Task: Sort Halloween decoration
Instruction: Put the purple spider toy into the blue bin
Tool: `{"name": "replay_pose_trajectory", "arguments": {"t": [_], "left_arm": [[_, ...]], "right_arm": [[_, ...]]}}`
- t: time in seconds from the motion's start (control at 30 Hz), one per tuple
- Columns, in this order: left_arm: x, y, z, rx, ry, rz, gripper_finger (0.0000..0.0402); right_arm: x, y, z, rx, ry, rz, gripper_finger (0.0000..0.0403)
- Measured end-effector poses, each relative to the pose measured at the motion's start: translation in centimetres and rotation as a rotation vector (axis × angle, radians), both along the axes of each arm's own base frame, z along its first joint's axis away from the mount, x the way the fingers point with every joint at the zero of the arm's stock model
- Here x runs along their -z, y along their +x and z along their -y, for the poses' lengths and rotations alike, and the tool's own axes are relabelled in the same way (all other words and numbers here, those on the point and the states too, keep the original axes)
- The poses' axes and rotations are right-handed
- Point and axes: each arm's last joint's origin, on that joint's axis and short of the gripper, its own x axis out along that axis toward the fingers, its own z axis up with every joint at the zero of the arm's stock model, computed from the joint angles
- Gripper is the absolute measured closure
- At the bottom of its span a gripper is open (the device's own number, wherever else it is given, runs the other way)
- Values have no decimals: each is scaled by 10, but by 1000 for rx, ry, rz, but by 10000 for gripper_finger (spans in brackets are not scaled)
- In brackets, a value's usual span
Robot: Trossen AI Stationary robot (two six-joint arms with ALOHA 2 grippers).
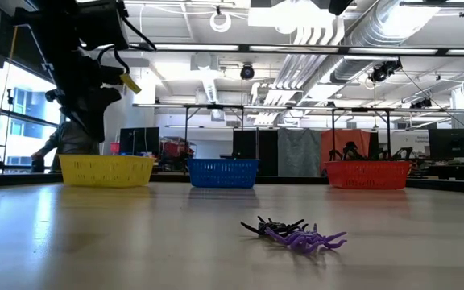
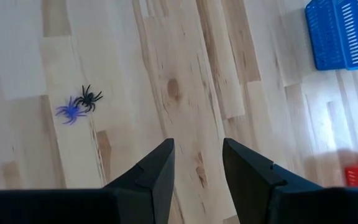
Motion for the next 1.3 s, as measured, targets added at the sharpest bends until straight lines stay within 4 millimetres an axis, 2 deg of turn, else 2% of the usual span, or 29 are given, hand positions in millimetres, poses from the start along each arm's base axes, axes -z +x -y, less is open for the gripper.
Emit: {"name": "replay_pose_trajectory", "arguments": {"t": [0.1, 0.2, 0.3, 0.43, 0.57, 0.67, 0.8, 1.0, 1.3], "left_arm": [[1, 5, 6, 81, -154, 48, 294], [-2, 19, 23, 257, -364, 195, 298], [-14, 38, 49, 470, -473, 400, 302], [-34, 52, 88, 675, -499, 656, 306], [-44, 53, 128, 793, -507, 793, 307], [-43, 50, 155, 833, -506, 840, 307], [-39, 48, 181, 856, -491, 891, 307], [-34, 48, 199, 861, -509, 938, 307], [-34, 47, 202, 858, -510, 949, 307]], "right_arm": [[0, 0, -1, 33, 35, 0, 273], [1, -2, -5, 62, 106, -14, 273], [1, -8, -18, 56, 150, 5, 273], [5, -14, -36, 44, 202, 58, 273], [29, -15, -49, 26, 240, 110, 273], [55, -15, -54, 17, 266, 137, 273], [87, -9, -54, -30, 308, 209, 273], [122, 1, -42, -63, 396, 316, 273], [147, 5, -24, -46, 504, 348, 273]]}}
